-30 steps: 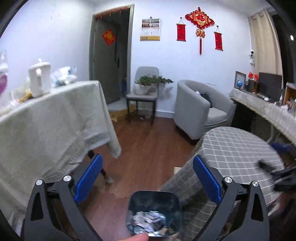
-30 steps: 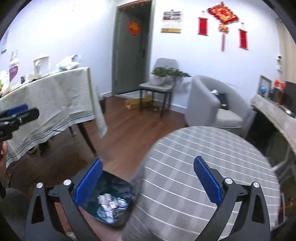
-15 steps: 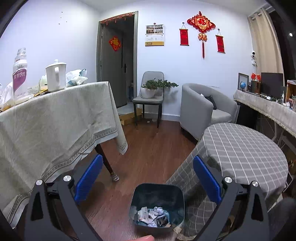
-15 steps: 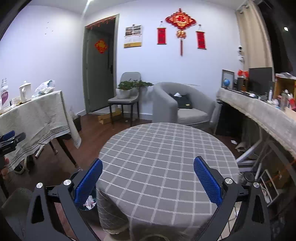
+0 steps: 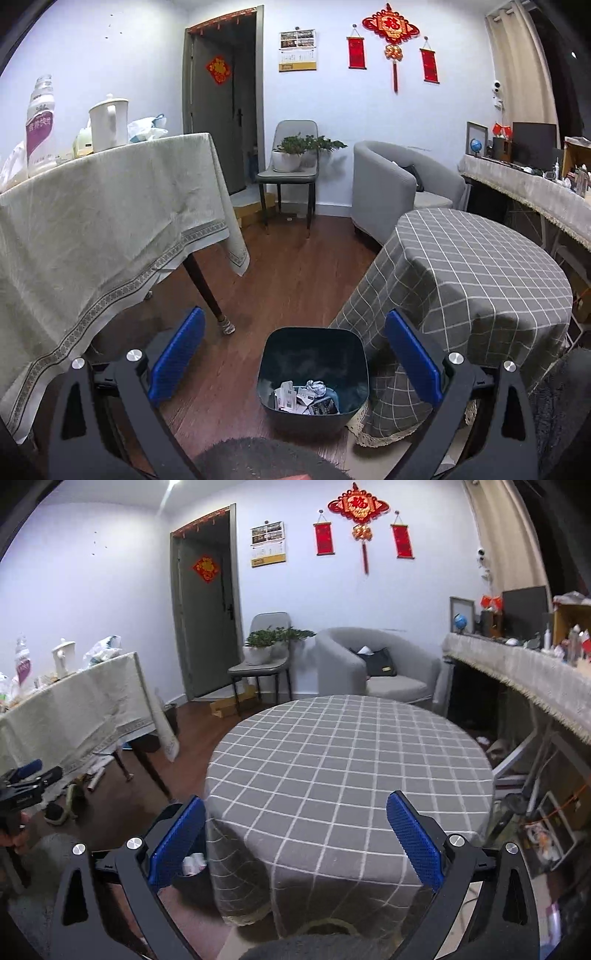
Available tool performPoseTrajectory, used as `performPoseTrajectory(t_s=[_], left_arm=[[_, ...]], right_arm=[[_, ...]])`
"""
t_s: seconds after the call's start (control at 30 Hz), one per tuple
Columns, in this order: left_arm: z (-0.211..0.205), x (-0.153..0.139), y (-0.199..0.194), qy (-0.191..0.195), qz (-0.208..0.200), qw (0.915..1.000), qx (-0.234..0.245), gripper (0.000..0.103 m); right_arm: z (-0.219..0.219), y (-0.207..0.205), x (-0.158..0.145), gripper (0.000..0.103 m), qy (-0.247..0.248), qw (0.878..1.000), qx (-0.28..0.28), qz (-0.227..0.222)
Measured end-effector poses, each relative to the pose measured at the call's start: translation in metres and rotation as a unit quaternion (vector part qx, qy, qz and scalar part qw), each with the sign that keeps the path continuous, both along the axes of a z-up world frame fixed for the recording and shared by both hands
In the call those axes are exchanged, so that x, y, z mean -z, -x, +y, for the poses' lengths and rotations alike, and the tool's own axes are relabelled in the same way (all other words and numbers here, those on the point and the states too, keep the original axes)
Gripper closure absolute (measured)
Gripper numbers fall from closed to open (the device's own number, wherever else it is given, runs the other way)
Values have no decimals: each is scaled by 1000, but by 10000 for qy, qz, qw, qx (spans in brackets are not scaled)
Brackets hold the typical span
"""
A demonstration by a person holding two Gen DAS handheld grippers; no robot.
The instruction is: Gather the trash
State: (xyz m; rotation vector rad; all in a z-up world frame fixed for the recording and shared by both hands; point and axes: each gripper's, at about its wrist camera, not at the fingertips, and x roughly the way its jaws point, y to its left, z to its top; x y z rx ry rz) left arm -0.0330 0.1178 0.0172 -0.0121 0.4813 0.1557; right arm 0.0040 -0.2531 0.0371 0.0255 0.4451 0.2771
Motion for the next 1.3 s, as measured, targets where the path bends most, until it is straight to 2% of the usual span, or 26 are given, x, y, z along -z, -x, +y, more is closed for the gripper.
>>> performPoseTrajectory(t_s=[0.33,0.67,1.3], left_arm=[[-1,6,-1,157,66,9997,164,3],[-11,8,-1,-7,87,9996,269,3],[-14,8,-1,5,87,9995,290,3]], right_arm=[[4,5,-2,3,-67,9996,-230,-118],[7,6,-2,3,-27,9996,-266,-104],[6,5,-2,3,-17,9996,-269,-101]])
